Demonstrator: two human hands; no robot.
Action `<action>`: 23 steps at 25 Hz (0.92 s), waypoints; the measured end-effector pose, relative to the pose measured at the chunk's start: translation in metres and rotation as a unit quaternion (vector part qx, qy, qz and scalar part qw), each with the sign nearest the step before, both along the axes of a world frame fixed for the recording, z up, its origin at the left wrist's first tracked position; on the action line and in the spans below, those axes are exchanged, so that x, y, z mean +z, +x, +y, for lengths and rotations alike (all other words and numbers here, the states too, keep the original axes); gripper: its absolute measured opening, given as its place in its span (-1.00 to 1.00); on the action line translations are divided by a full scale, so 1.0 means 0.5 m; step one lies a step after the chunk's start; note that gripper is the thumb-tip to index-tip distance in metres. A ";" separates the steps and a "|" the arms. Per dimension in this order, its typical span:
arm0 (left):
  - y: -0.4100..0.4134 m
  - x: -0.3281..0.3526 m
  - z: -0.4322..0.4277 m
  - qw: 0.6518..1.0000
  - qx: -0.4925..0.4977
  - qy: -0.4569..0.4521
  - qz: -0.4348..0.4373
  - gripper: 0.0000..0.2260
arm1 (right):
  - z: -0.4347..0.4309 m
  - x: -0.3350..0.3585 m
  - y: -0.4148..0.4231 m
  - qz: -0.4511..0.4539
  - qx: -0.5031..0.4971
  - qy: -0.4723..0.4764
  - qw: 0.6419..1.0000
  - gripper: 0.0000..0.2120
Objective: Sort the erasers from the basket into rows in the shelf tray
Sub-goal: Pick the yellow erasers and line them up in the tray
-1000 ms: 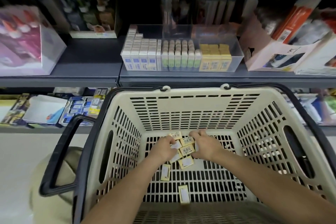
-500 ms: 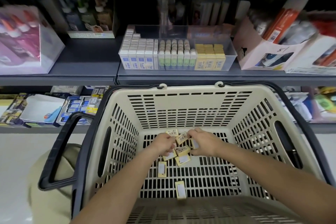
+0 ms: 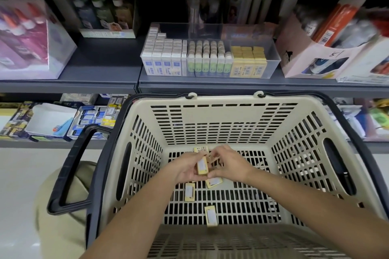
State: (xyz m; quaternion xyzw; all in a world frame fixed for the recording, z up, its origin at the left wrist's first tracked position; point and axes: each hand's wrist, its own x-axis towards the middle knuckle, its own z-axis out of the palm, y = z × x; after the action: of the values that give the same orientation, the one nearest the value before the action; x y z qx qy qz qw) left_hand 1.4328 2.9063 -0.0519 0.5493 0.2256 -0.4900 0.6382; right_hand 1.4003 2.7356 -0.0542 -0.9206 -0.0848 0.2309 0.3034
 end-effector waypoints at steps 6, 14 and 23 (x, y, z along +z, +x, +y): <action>0.012 -0.015 0.032 0.997 0.012 0.072 -0.027 -0.81 | -0.002 -0.027 -0.008 0.015 0.095 -0.160 0.983 -0.70; -0.003 -0.016 0.013 0.997 0.010 -0.068 -0.028 -0.65 | 0.040 0.005 -0.002 0.153 -0.172 0.228 0.946 -0.84; 0.012 -0.010 0.045 0.993 0.055 0.097 -0.046 -0.81 | 0.011 -0.048 0.029 0.003 -0.031 -0.140 0.990 -0.61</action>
State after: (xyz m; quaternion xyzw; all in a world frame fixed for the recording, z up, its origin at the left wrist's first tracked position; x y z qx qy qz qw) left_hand 1.4386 2.9288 -0.0571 0.6171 0.2719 -0.4045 0.6177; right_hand 1.4150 2.7412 -0.0782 -0.9555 -0.0223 0.2337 0.1787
